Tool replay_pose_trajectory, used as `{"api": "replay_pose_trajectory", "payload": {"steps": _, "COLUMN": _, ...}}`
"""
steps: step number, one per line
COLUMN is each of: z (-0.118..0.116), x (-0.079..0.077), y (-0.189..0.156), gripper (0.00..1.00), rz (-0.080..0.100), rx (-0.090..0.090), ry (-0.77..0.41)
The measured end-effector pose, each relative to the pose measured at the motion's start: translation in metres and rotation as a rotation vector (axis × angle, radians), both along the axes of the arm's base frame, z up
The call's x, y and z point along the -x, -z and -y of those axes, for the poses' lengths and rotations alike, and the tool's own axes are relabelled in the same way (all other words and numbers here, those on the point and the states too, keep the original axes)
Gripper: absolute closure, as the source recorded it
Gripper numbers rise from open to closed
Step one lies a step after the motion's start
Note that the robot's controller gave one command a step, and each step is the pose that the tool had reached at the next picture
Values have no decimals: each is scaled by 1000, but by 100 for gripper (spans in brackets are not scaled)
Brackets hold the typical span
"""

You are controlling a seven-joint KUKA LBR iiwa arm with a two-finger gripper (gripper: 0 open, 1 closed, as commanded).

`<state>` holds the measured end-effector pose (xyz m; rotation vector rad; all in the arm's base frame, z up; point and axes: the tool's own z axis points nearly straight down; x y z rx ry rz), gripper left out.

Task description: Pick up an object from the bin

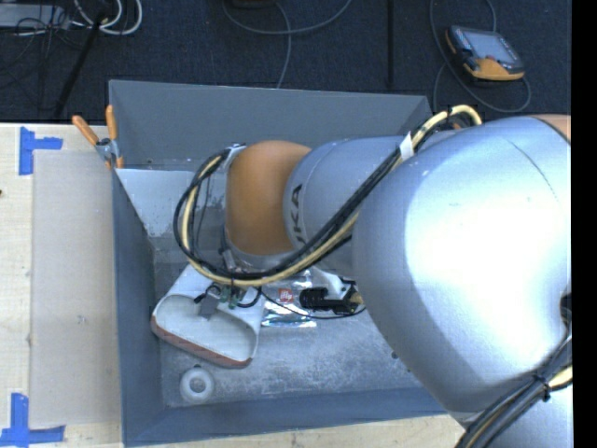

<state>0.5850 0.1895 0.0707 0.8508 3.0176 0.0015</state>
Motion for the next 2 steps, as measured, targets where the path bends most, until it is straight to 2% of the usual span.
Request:
{"api": "replay_pose_trajectory", "payload": {"steps": 1, "z": 0, "x": -1, "y": -50, "gripper": 100, "rz": -3, "rx": -2, "ry": -3}}
{"api": "replay_pose_trajectory", "payload": {"steps": 2, "z": 0, "x": -1, "y": -56, "gripper": 100, "rz": -6, "rx": 0, "ry": -6}}
